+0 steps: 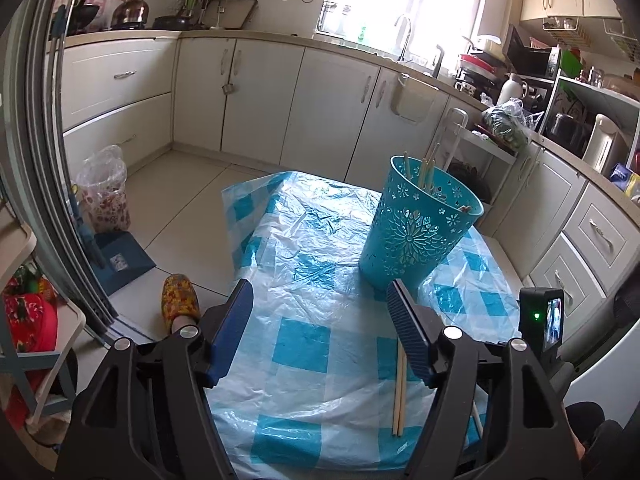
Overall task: Organize utensils
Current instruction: 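Carry the right tool's chopstick over the teal basket and release it inside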
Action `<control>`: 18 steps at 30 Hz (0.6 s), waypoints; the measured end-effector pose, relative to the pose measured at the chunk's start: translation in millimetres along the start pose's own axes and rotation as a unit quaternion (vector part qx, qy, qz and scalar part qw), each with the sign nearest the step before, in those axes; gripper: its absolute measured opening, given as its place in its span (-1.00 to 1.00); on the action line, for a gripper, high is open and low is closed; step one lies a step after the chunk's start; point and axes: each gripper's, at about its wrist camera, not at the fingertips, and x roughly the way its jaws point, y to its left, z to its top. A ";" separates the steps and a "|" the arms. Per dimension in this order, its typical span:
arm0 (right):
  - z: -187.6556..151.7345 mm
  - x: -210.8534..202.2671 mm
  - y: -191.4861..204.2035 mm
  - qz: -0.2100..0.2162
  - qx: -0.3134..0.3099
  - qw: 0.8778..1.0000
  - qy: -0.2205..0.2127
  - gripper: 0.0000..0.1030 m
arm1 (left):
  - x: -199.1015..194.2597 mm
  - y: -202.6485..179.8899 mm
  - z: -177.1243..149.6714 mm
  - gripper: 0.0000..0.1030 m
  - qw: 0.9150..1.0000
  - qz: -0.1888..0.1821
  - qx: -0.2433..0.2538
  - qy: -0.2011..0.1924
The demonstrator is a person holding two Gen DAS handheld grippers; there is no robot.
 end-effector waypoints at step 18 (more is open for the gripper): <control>-19.1 -24.8 -5.3 0.018 0.017 1.000 -0.011 -0.89 | -8.5 -28.8 0.5 0.44 0.998 0.001 0.051 0.023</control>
